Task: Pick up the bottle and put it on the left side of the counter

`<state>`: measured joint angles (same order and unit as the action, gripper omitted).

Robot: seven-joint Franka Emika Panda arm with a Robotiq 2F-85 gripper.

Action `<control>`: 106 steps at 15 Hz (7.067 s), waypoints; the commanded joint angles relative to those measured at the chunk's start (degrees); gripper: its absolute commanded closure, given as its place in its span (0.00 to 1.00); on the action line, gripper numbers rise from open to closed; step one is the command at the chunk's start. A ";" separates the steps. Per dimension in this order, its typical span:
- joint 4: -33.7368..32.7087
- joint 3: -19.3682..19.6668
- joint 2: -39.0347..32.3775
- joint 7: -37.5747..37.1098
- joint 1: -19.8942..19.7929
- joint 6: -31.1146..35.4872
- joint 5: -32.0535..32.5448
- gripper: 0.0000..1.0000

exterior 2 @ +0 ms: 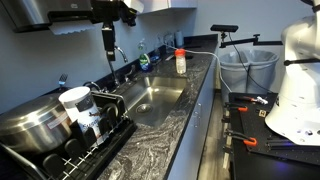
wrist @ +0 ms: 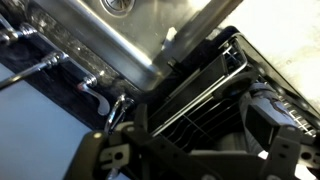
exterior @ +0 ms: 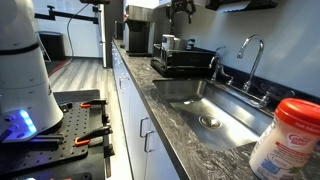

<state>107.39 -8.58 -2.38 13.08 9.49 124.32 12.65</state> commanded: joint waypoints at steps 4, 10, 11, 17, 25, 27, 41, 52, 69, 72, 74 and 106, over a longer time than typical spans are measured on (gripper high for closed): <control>3.25 2.67 2.93 -10.40 -2.67 -5.47 2.25 0.00; 7.70 4.76 4.93 -18.02 -5.03 -8.83 1.85 0.00; 8.65 5.13 5.36 -18.71 -5.52 -8.83 1.52 0.00; 9.23 5.53 4.56 -18.27 -6.37 -7.89 1.05 0.00; 8.55 5.76 3.60 -20.74 -6.66 -7.86 0.85 0.00; 8.32 6.30 2.89 -22.93 -7.30 -8.03 0.53 0.00; 10.08 13.86 1.36 -32.62 -14.04 -9.04 -3.06 0.00; 13.44 20.53 2.16 -37.16 -20.66 -9.01 -7.40 0.00; 14.17 22.37 4.52 -36.32 -22.71 -9.15 -6.65 0.00; 13.94 23.98 4.53 -37.62 -24.43 -8.72 -6.27 0.00; 13.43 25.21 3.76 -38.11 -25.72 -7.93 -6.65 0.00; 1.51 28.27 -13.45 -37.78 -28.39 7.76 -17.50 0.00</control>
<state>110.38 19.72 -14.71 -25.13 -19.05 131.29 -3.60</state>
